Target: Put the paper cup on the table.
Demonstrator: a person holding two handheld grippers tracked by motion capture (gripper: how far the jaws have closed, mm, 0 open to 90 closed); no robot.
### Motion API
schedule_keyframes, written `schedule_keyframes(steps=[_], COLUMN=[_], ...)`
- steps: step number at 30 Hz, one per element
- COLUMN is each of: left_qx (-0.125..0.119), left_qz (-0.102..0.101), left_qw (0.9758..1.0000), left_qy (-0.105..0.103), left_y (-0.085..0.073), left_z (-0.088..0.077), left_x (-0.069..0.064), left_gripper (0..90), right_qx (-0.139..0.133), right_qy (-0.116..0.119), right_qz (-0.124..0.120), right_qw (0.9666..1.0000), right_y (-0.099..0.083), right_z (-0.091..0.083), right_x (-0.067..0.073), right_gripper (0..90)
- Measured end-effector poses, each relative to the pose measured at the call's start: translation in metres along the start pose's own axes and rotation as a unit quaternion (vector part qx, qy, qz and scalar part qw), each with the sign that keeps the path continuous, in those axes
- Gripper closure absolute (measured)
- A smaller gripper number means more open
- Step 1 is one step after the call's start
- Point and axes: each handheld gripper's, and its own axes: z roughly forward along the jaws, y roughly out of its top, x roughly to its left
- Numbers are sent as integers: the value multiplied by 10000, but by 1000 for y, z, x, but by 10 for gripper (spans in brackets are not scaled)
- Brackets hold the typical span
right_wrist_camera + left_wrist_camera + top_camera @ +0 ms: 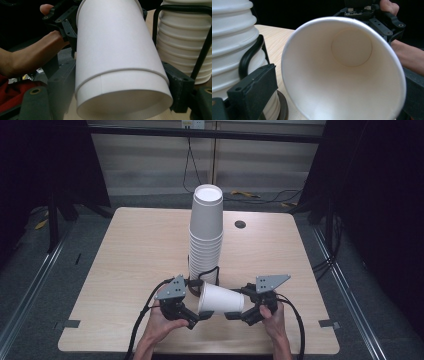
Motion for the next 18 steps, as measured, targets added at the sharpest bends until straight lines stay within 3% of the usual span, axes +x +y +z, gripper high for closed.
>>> schedule_keyframes(steps=[12,15,18], left_qx=[-33,-82,-78], left_qz=[-51,-177,-169], left_qw=[9996,9986,9984], left_qy=[-279,-497,-540], left_y=[0,-2,-2], left_z=[8,8,9], left_x=[3,6,5], left_gripper=[26,33,38], right_qx=[52,23,18], right_qy=[23,64,94], right_qz=[-51,-78,-89], right_qw=[10000,9999,9999], right_y=[1,2,2], right_z=[4,4,4], right_x=[1,2,2], right_gripper=[229,229,228])
